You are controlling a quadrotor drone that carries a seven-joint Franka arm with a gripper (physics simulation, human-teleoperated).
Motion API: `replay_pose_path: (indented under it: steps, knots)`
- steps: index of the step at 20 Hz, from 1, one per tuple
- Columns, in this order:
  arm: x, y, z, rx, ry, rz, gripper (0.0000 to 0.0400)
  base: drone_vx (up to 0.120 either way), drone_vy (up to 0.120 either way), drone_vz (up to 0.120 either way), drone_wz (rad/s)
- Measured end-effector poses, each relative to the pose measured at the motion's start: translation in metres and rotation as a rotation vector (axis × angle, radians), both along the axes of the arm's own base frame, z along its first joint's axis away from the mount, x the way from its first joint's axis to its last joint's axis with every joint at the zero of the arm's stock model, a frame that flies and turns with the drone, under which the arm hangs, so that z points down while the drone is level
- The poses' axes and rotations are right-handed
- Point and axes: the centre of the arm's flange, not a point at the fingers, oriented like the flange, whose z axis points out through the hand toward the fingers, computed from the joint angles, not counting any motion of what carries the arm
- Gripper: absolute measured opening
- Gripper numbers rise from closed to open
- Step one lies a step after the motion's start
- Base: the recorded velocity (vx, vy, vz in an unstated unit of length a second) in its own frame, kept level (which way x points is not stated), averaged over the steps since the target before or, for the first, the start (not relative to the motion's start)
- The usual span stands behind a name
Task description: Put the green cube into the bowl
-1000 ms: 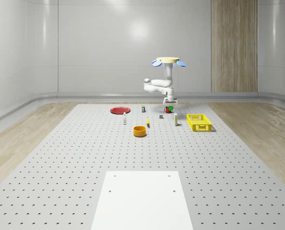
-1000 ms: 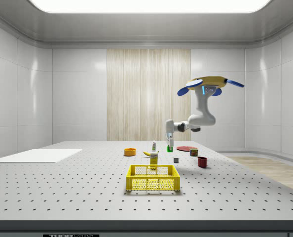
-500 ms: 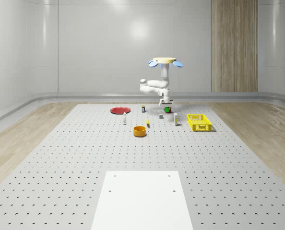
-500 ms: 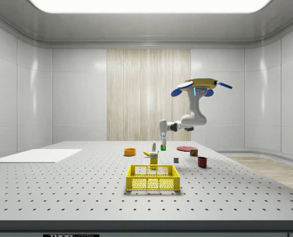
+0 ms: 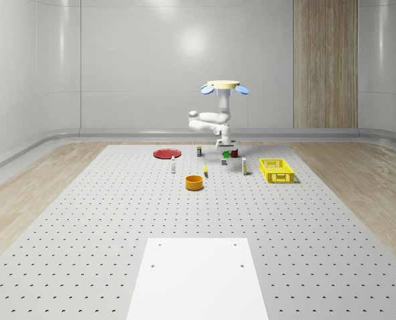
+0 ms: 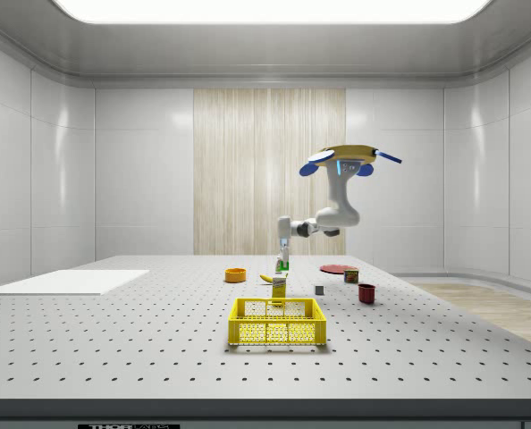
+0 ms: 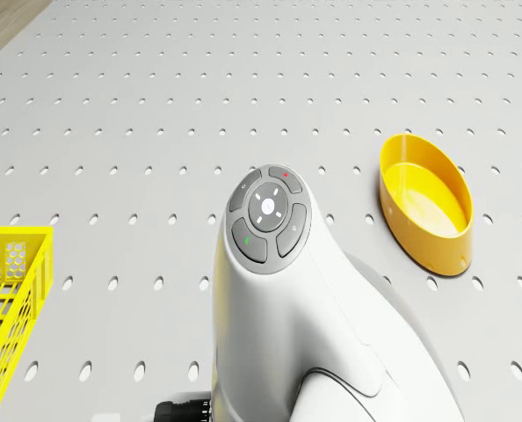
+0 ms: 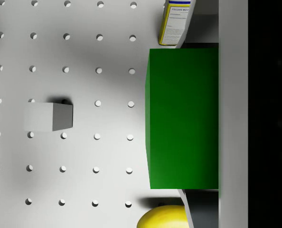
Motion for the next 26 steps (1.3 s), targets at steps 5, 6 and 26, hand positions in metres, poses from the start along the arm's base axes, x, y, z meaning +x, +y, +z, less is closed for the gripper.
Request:
replay_pose_path:
  steps: [5,6,26]
  knots:
    - [0.0,0.0,0.0,0.0,0.0,0.0,0.0252,0.12,-0.12,0.0,0.0]
    - [0.0,0.0,0.0,0.0,0.0,0.0,0.0252,0.12,-0.12,0.0,0.0]
    - [0.0,0.0,0.0,0.0,0.0,0.0,0.0252,0.12,-0.12,0.0,0.0]
